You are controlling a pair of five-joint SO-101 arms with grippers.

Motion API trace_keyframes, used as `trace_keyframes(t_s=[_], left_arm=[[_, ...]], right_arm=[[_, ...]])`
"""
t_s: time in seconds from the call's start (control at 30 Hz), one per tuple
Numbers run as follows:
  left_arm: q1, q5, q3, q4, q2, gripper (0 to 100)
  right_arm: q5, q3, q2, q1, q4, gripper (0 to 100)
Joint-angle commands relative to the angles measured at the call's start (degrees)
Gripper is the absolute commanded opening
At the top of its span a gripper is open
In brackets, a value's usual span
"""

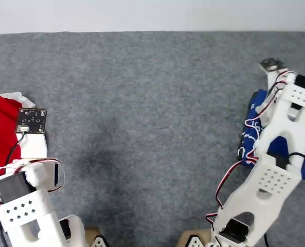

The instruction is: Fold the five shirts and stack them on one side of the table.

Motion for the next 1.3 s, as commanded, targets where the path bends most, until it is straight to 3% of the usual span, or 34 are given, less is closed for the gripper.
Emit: trace_keyframes(t_s=[0.0,0.33,0.87,1.1,1.27], left_arm=[[-0.2,-0.5,-0.7,0.5,-0.6,0],[-0.2,-0.5,-0.7,0.8,-0.7,0],[-0.4,-0.6,-17.6,5.1,0.0,1],[-0.4,-4.5,-18.2,4.0,12.3,1],[-0.6,-4.3,-25.7,4.3,24.3,12]], right_arm=[[-3.8,-2.7,0.7,-1.2,-7.8,1.0],[-4.5,-2.8,6.0,-6.0,-10.9,0.9],[-4.7,-2.8,-23.5,-8.0,11.5,0.9],[-4.7,-2.5,-26.6,-9.1,21.5,0.9],[-9.1,-0.9,-31.1,-6.6,21.3,0.9]])
